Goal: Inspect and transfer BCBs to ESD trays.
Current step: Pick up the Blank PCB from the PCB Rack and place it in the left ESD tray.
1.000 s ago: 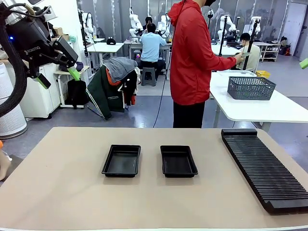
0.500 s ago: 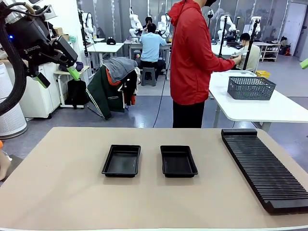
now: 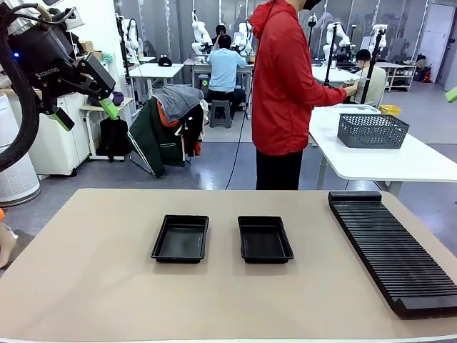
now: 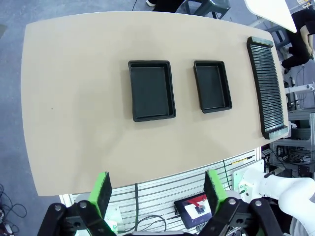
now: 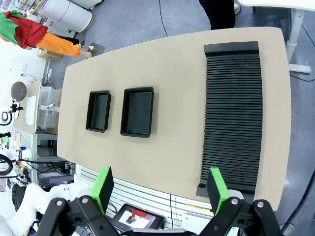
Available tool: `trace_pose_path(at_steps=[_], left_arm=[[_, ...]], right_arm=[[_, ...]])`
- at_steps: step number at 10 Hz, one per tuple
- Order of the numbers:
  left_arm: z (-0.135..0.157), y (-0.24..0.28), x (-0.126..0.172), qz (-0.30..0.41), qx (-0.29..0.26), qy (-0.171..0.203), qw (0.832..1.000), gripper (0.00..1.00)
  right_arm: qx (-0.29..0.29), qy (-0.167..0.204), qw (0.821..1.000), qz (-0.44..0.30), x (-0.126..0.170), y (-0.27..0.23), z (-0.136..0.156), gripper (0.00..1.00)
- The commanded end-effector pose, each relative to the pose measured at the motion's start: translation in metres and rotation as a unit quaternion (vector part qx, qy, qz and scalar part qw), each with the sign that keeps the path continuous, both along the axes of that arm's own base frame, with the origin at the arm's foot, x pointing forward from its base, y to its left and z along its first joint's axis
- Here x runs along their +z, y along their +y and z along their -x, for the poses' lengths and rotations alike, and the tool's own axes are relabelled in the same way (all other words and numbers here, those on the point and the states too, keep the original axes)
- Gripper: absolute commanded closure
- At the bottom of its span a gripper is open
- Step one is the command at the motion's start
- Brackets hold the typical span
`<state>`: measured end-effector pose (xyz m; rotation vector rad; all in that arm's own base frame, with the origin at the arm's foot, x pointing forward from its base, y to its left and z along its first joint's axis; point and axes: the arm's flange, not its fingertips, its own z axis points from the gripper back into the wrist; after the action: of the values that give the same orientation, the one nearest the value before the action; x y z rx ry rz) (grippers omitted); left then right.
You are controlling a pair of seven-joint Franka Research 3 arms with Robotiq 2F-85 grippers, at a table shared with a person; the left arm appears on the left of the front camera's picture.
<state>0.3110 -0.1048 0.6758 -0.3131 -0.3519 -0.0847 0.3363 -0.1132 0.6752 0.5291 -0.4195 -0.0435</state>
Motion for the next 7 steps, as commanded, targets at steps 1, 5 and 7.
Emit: trace_pose_path(at_steps=[1, 5, 7], left_arm=[[-0.0002, 0.0002, -0.0002, 0.002, 0.001, 0.000, 1.000, 0.00], [-0.0002, 0.0002, -0.0002, 0.002, 0.001, 0.000, 1.000, 0.00], [-0.0002, 0.0002, -0.0002, 0.002, 0.001, 0.000, 1.000, 0.00]], right_arm=[[0.000, 0.000, 1.000, 0.000, 0.0002, 0.0002, 0.0001, 0.00], [0.000, 0.000, 1.000, 0.000, 0.0000, 0.0000, 0.0000, 0.00], [0.002, 0.020, 1.000, 0.004, -0.0023, -0.0027, 0.0007, 0.00]])
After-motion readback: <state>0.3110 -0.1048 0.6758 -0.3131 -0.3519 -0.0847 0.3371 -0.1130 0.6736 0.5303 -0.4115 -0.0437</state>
